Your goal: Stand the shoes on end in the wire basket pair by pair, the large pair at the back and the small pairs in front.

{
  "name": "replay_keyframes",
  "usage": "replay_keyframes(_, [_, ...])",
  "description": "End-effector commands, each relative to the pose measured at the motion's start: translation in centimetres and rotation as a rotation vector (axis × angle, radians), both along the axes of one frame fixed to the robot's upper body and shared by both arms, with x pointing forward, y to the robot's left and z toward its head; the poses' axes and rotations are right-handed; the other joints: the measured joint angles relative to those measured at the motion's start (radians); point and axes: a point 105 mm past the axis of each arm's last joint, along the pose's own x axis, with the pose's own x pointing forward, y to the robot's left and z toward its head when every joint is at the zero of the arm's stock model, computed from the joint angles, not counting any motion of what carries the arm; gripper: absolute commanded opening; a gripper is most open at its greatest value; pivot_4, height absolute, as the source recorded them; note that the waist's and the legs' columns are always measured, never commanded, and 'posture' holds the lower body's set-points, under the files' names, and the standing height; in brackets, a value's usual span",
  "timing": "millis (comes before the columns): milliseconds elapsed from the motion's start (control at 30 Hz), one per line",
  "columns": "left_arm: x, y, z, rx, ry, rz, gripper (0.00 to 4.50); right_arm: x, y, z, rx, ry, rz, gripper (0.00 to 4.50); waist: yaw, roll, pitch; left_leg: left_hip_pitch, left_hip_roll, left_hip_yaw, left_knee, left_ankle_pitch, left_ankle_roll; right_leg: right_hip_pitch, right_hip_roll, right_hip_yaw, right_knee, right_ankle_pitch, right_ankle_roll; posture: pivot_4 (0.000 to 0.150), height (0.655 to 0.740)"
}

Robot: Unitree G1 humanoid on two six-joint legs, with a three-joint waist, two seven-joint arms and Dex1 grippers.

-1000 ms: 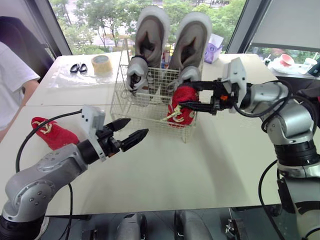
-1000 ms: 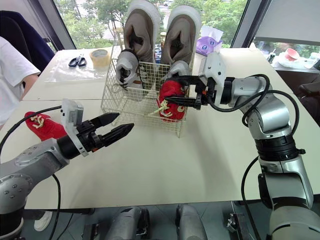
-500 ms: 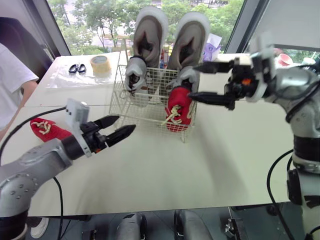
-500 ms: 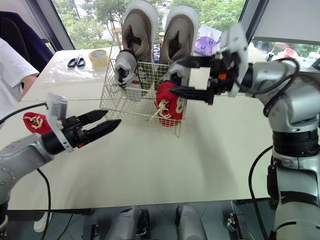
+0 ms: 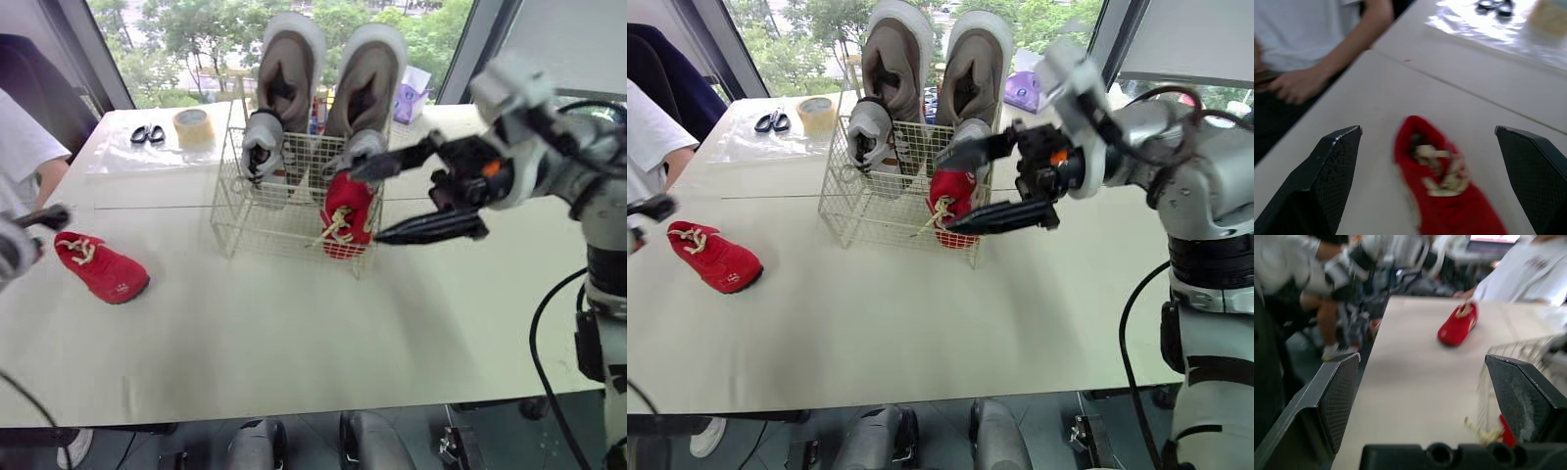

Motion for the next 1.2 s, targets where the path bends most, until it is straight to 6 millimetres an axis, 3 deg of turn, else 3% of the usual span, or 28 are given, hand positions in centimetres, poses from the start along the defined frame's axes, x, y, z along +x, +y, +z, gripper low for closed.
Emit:
replay_keyframes(33, [-0.7,1.1,0.4,-0.022,-0.001,0.073,4.5,-0.5,0.3,0.6,-0.008,-0.074,0.06,4.44,0.008,0.0,0.0,0.0,-0.001,0.0,0.0,0.001,-0.001,0.0,-0.001,0.0,0.0,0.0,0.0,0.15,0.74])
replay_keyframes(233, [0.2,1.6,-1.4,-0.159,0.041,0.119,4.5,-0.3,0.1,-0.4,-0.046,-0.081,0.032,4.44,0.024,-0.004,-0.002,0.0,-0.001,0.0,0.0,0.004,-0.009,0.0,-0.005,-0.001,0.0,0.001,-0.004,0.15,0.74])
replay_keyframes(467, [4.0,0.8,-4.5,-0.296,0.124,0.044,4.5,-1.6,-1.0,0.0,-0.054,-0.093,-0.044,4.44,0.025,-0.004,-0.002,0.0,-0.001,0.0,0.0,0.005,-0.01,0.0,-0.005,-0.002,0.0,0.002,-0.005,0.15,0.74])
replay_keyframes(567, [5.1,0.1,-7.0,-0.379,0.207,0.019,4.5,-1.6,-1.4,-0.1,-0.057,-0.099,-0.091,4.44,0.023,-0.005,-0.002,0.0,-0.001,0.0,0.0,0.005,-0.01,0.0,-0.003,-0.003,0.0,0.003,-0.004,0.15,0.74])
replay_keyframes(667, [5.2,0.5,-8.4,-0.375,0.276,0.047,3.65,-1.7,-1.6,-0.1,-0.053,-0.104,-0.117,4.5,0.02,-0.005,-0.002,0.0,-0.001,0.0,0.0,0.005,-0.009,0.0,-0.002,-0.003,0.0,0.003,-0.003,0.15,0.74])
replay_keyframes(867, [5.8,0.5,-8.5,-0.366,0.281,0.04,0.61,-1.9,-2.0,0.2,-0.029,-0.102,-0.162,4.5,0.02,-0.006,-0.003,0.0,-0.001,0.001,0.0,0.005,-0.009,0.0,-0.001,-0.003,0.001,0.003,-0.003,0.15,0.74])
replay_keyframes(900, [5.8,0.6,-8.2,-0.356,0.274,0.038,0.03,-1.9,-2.1,0.2,-0.027,-0.102,-0.166,4.5,0.021,-0.006,-0.003,0.0,0.0,0.001,0.0,0.005,-0.009,0.0,-0.001,-0.003,0.001,0.003,-0.003,0.15,0.74])
replay_keyframes(1067, [5.6,1.2,-4.4,-0.295,0.154,0.077,0.03,-1.6,-2.3,0.3,-0.014,-0.095,-0.19,4.5,0.02,-0.006,-0.002,0.001,0.0,0.0,0.0,0.005,-0.01,-0.001,-0.002,-0.003,0.004,0.003,-0.003,0.15,0.74])
replay_keyframes(1133, [5.7,-0.4,-1.6,-0.271,0.049,0.054,0.03,-1.2,-2.6,0.3,-0.009,-0.083,-0.221,4.5,0.023,-0.008,-0.002,0.0,0.0,0.0,0.001,0.005,-0.01,-0.001,-0.002,-0.002,0.004,0.003,-0.003,0.15,0.74])
replay_keyframes(1200, [6.4,-4.3,3.7,-0.148,-0.154,-0.108,0.03,-0.9,-2.6,0.7,0.027,-0.058,-0.263,4.5,0.029,-0.015,-0.001,0.0,0.0,-0.001,0.001,0.006,-0.011,-0.001,-0.005,-0.003,0.005,0.003,-0.003,0.15,0.74])
